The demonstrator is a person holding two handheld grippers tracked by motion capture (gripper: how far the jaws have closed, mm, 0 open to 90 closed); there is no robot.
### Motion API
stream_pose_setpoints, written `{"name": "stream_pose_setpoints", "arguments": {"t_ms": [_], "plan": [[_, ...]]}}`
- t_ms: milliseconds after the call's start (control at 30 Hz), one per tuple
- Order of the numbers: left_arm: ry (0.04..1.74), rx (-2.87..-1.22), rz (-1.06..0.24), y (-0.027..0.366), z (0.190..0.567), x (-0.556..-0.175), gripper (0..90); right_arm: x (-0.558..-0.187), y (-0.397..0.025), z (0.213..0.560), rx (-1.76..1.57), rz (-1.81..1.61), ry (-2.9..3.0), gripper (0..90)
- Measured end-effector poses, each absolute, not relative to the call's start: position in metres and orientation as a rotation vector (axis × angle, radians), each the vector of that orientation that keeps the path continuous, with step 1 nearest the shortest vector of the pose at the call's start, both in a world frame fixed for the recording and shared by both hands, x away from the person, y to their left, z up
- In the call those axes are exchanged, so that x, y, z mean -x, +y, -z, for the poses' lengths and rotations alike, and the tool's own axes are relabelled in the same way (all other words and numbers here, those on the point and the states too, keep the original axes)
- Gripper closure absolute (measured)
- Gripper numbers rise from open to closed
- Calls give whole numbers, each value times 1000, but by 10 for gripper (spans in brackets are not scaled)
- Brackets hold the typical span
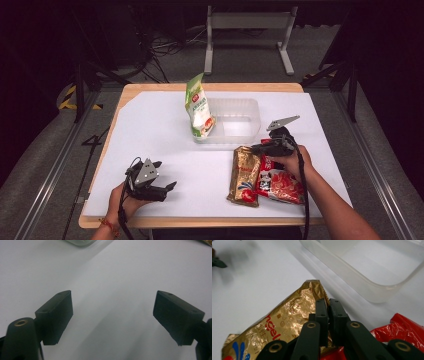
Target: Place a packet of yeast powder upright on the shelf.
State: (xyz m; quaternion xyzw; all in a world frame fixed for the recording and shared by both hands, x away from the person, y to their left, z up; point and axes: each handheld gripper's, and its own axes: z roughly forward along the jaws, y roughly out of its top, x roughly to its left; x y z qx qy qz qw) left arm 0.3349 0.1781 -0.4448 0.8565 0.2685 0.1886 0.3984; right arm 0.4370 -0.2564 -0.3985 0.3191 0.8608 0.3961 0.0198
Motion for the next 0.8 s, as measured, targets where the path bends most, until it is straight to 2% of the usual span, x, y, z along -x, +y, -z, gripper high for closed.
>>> {"name": "stream_pose_setpoints", "arguments": {"t_ms": [800], "plan": [[653, -2166, -400, 173, 444, -336, 168, -422, -252, 387, -899, -1347, 2601, 866]]}}
